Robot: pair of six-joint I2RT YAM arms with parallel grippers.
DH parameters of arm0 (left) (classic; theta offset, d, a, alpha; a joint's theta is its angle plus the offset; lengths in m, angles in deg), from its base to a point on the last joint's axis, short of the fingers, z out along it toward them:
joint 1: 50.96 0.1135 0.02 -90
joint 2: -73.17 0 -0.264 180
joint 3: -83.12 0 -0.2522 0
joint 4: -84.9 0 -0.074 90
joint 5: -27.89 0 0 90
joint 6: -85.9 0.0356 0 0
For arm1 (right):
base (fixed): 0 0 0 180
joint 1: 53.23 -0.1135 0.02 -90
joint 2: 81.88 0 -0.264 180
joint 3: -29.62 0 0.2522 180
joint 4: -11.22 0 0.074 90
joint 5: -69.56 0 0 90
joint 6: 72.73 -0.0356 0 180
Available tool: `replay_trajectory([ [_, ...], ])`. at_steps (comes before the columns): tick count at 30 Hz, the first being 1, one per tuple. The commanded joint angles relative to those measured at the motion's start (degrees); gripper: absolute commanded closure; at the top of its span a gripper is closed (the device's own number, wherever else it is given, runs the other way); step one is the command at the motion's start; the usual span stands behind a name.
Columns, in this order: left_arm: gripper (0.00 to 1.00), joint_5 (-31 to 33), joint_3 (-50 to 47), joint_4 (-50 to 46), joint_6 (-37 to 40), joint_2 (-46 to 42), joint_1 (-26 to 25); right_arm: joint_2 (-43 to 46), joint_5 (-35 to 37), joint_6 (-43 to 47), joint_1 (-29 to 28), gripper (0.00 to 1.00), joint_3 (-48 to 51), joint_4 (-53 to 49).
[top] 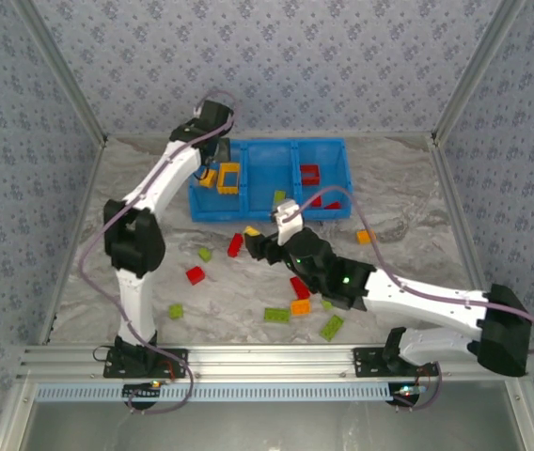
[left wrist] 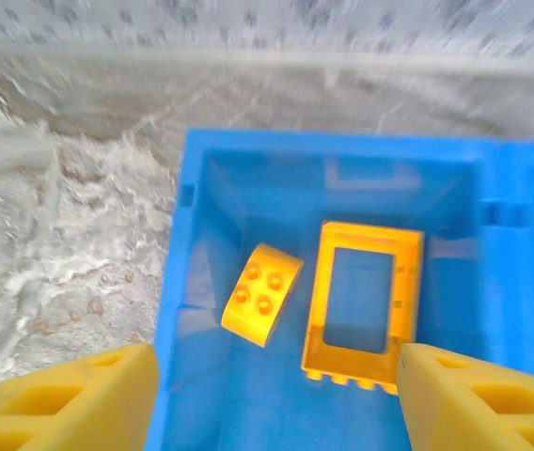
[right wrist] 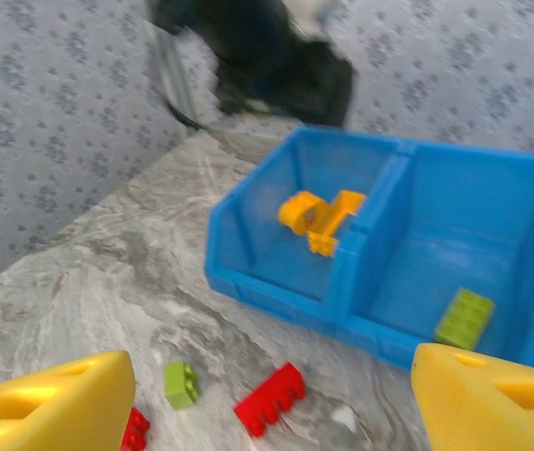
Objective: Sort the legos into containers by color
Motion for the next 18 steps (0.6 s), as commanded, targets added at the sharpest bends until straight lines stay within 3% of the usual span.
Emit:
replay_trajectory([
  [1,0.31,-3.1,-7.7,3.4,-2.0,-12.3,-2.7,5.0,7.6,-9.8,-0.5,0.21,0.5,-15.8],
  [6,0.27,-11.9,-25.9,11.1,-1.8,-29.5,-9.6,7.1,10.5,-35.1,0.1,0.23,-4.8,-49.6],
  [10,0.27,-19.6,-37.6,11.3,-4.5,-39.4,-17.5,4.2,-1.7,-52.3,2.6,0.25,-7.4,-71.7],
  [13,0.27,-23.2,-46.8,13.5,-2.5,-46.4,-26.2,4.4,-13.9,-57.0,2.8,0.24,-2.4,-74.3],
  [15,0.27,-24.7,-53.2,15.5,-2.4,-50.9,-31.3,6.0,-21.5,-58.2,3.4,0.23,2.8,-68.2],
  [18,0.27,-25.4,-62.2,19.2,-4.8,-57.5,-38.1,7.2,-27.3,-62.1,4.5,0.22,9.8,-59.7],
])
